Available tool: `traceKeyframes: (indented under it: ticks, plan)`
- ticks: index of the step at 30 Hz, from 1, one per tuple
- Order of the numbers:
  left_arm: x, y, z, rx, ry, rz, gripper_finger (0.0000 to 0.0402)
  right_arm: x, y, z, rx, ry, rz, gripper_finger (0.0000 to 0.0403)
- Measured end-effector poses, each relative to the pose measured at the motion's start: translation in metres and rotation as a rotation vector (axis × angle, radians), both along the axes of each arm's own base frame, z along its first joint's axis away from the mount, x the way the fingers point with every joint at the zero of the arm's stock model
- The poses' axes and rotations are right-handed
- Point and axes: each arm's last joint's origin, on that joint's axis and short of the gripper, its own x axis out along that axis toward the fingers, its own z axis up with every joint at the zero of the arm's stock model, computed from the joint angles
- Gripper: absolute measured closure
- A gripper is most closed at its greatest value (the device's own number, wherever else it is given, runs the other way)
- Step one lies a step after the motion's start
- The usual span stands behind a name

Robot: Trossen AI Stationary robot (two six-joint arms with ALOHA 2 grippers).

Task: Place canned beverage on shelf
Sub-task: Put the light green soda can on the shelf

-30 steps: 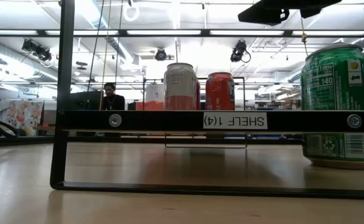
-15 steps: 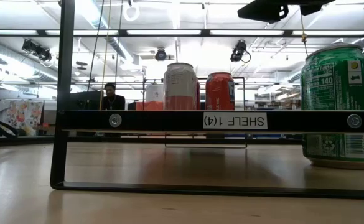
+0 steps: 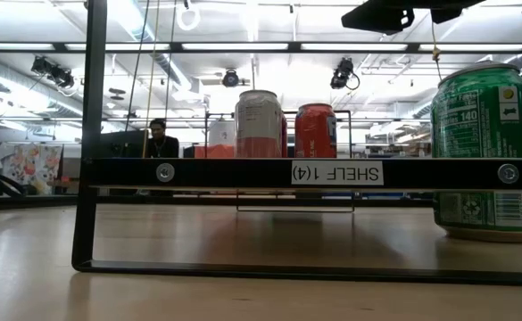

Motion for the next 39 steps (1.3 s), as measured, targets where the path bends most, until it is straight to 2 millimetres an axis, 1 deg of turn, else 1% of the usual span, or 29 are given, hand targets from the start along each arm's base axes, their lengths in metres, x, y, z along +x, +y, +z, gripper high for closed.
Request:
traceKeyframes:
  ticks: [6,13,21,25,31,39]
  plan:
    - [0.009,0.011,0.0,0.02,0.028,-0.064,0.0072,0.0,0.0,0.0,0.001,0.0,0.0,0.0043]
    - [0.019,0.024,0.0,0.074,0.064,-0.264,0.0073,0.0,0.0,0.0,0.003,0.001,-0.001,0.0043]
    - [0.029,0.036,0.001,0.101,0.085,-0.402,0.01,-0.003,0.005,-0.001,0.027,0.016,0.009,0.0043]
    - [0.03,0.038,0.001,0.109,0.096,-0.467,0.0103,-0.006,0.008,-0.004,0.031,0.041,0.02,0.0043]
    - [0.031,0.037,0.001,0.146,0.091,-0.57,0.0104,-0.006,0.01,-0.002,0.041,0.029,0.018,0.0043]
    - [0.04,0.031,0.001,0.24,0.01,-0.829,0.0104,-0.007,0.01,-0.005,0.042,0.066,0.048,0.0043]
